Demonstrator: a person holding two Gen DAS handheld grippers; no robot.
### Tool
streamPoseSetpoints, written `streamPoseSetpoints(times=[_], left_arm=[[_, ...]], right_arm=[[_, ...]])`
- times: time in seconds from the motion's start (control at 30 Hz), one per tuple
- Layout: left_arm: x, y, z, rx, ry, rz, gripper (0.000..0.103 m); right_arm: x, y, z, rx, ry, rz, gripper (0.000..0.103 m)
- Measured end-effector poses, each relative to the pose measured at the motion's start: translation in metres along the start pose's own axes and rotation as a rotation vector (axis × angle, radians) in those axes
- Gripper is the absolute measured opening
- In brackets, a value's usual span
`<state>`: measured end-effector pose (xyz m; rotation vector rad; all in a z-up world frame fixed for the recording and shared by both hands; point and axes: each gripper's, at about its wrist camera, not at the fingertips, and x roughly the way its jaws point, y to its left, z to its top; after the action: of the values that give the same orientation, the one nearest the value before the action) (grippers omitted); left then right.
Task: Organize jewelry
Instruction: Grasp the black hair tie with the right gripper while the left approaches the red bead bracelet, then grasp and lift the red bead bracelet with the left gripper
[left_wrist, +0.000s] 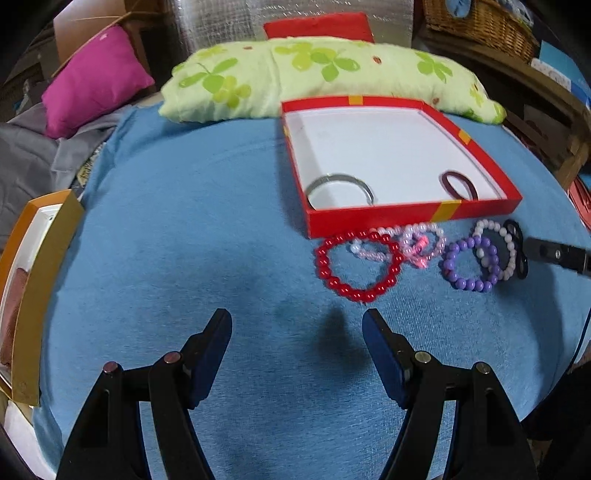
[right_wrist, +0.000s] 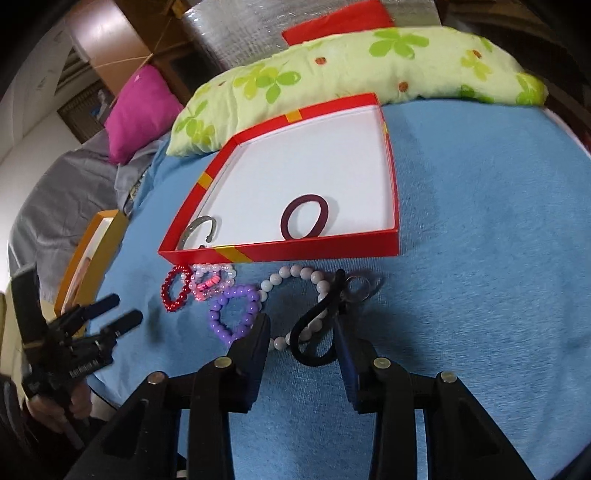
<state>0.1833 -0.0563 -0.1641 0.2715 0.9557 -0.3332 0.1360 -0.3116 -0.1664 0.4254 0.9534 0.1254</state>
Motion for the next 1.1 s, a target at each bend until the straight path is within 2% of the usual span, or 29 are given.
streamPoseSetpoints(times=[0.1,0.17,0.2,0.23,0.33,0.43,0.5,0.57,0.63,0.67,0.7,0.8,0.83,0.87,1.0,1.07,1.1], left_arm=[[0.009,-0.002,0.003,-0.003,0.023,-0.012,0.074],[0.013,0.000,0.006,-0.023,0.031,-0.049,0.074],[0.016,0.001,0.008,-0.037,0.035,-0.073,0.074],[0.018,0.002,0.010,-0.052,0.039,-0.096,0.074],[0.024,0.003,0.016,-0.089,0.045,-0.160,0.074],[0.031,-0.003,0.020,-0.098,0.054,-0.195,0.074],[0.036,-0.009,0.022,-0.084,0.059,-0.189,0.075],[0.038,-0.015,0.025,-0.059,0.041,-0.161,0.075],[0.038,-0.017,0.026,-0.060,0.021,-0.165,0.075],[0.038,-0.017,0.027,-0.063,0.013,-0.172,0.070],[0.037,-0.018,0.027,-0.058,0.003,-0.183,0.057],[0.035,-0.021,0.025,-0.030,-0.003,-0.196,0.034],[0.034,-0.021,0.024,-0.023,-0.001,-0.205,0.023],[0.035,-0.021,0.023,-0.020,0.004,-0.215,0.019],[0.031,-0.021,0.020,-0.007,-0.002,-0.230,0.017],[0.026,-0.017,0.018,-0.014,-0.005,-0.252,0.010],[0.024,-0.016,0.018,-0.013,-0.009,-0.259,0.010]], right_arm=[[0.006,-0.004,0.003,0.050,0.002,0.008,0.038],[0.010,-0.003,0.005,0.058,0.001,-0.013,0.038],[0.011,-0.003,0.005,0.063,0.004,-0.025,0.032],[0.013,-0.003,0.006,0.065,0.005,-0.034,0.021],[0.015,-0.004,0.006,0.058,0.014,-0.056,0.011],[0.009,-0.007,0.007,0.058,0.006,-0.048,0.008],[0.002,-0.008,0.007,0.051,-0.006,-0.036,0.007],[-0.003,-0.010,0.008,0.050,-0.017,-0.021,0.007],[-0.006,-0.013,0.009,0.059,-0.021,-0.009,0.007],[-0.007,-0.015,0.009,0.065,-0.022,-0.009,0.007],[-0.007,-0.017,0.010,0.070,-0.022,-0.009,0.007],[-0.008,-0.023,0.012,0.094,-0.022,0.000,0.007],[-0.009,-0.025,0.012,0.099,-0.022,0.000,0.007],[-0.009,-0.026,0.013,0.101,-0.023,-0.001,0.007],[-0.011,-0.029,0.014,0.121,-0.025,0.029,0.007],[-0.013,-0.030,0.015,0.128,-0.028,0.043,0.007],[-0.014,-0.031,0.015,0.132,-0.029,0.048,0.007]])
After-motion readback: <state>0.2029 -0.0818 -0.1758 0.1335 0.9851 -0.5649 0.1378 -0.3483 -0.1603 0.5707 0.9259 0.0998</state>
